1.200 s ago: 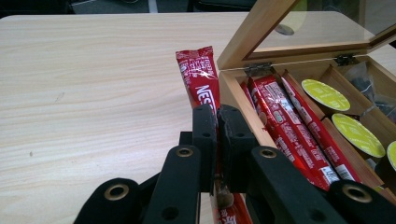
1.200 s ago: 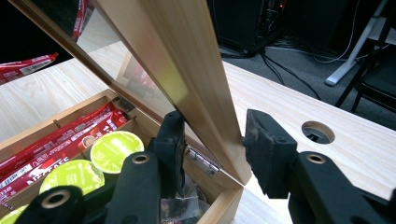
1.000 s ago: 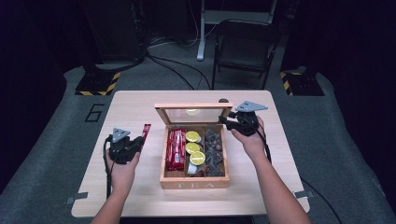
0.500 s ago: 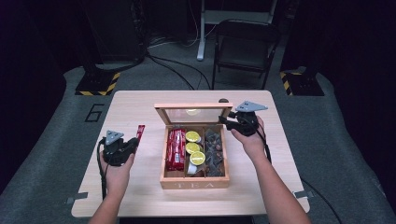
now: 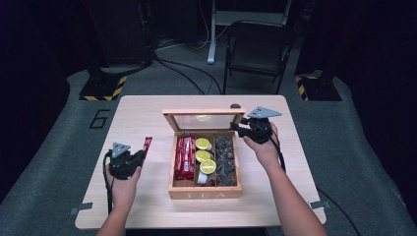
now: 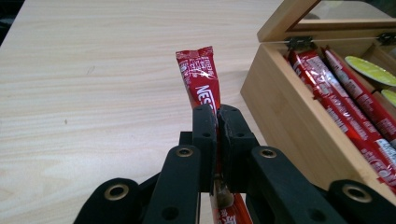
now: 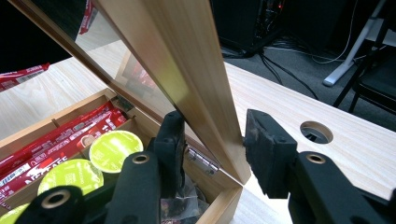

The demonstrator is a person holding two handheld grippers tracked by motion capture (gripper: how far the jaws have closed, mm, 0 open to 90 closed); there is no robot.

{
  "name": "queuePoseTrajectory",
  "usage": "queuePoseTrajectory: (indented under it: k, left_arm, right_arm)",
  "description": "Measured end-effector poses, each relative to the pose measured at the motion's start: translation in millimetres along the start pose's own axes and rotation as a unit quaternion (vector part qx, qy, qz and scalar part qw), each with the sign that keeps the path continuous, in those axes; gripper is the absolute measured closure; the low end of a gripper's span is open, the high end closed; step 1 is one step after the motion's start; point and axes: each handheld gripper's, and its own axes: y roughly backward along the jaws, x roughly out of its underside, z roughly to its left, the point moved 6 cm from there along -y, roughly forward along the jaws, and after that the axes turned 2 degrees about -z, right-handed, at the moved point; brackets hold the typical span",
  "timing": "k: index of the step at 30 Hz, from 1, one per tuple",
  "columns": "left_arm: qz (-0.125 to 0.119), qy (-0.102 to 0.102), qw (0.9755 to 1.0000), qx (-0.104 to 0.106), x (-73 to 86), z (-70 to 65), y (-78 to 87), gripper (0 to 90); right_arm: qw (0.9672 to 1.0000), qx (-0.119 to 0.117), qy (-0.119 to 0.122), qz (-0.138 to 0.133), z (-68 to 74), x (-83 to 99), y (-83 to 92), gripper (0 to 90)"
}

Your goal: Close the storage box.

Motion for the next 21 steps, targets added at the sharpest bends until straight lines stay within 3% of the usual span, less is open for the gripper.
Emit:
queuePoseTrajectory:
  k: [9,21]
  left_arm:
    - [0.015,0.006,0.9999,0.002,11.3,12.4,-3.3,85.5]
    - [0.023,0.020,0.9995,-0.012,21.0,20.8,-10.9,85.5]
  right_arm:
    - [1.0000,0.000,0.000,0.000,0.5,0.2,0.3,58.3]
    - [1.0000,0.001,0.002,0.000,0.6,0.3,0.3,58.3]
